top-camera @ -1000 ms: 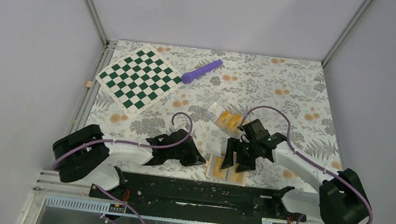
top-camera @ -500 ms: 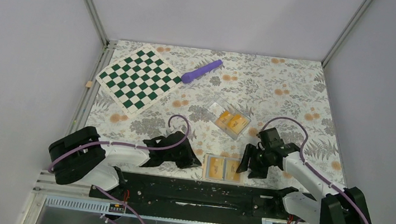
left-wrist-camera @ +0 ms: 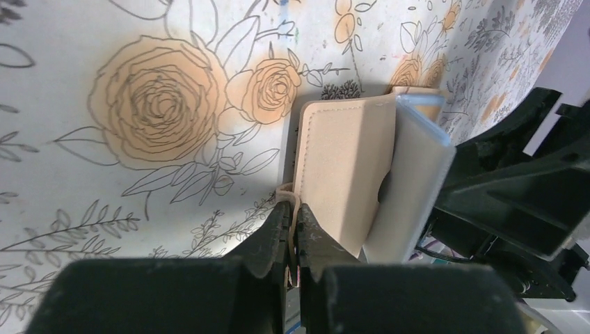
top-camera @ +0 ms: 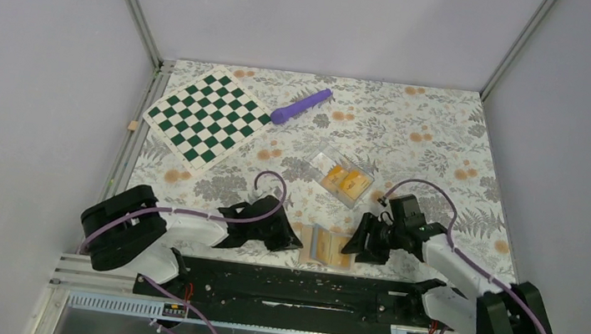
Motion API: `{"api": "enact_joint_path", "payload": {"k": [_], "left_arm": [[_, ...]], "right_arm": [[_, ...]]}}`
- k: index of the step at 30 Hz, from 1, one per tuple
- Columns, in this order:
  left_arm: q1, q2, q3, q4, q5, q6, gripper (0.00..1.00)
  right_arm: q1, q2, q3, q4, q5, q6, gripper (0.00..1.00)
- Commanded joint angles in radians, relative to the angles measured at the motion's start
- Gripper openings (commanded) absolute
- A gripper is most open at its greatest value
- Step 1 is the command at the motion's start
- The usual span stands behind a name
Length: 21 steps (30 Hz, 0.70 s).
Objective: Put the credit cards into the card holder
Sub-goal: Close the card holder at the center of the board.
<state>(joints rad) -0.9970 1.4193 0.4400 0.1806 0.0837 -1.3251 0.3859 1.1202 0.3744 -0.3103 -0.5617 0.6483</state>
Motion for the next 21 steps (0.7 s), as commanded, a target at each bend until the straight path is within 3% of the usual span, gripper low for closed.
{"api": "enact_joint_path", "payload": {"k": [1,6,14,21], "left_arm": [[-0.018,0.045,0.043,0.054,0.042,0.015,0.0],[-0.02,0.071,0.067,0.045,0.054,0.031,0.0],[-0.022,0.104,0.136,-0.041,0.06,0.09,0.0],[-0.022,0.08,0.182,-0.156,0.031,0.15,0.0]], "right_arm": [[0.001,-0.176,-0.016,0.062,-0.032,0.046,0.59],[0.001,-0.239,-0.02,0.107,-0.099,0.079,0.59],[0.014,-0.114,-0.065,0.345,-0.229,0.16,0.57],[0.145,-0.032,-0.011,0.406,-0.167,0.183,0.6]]}}
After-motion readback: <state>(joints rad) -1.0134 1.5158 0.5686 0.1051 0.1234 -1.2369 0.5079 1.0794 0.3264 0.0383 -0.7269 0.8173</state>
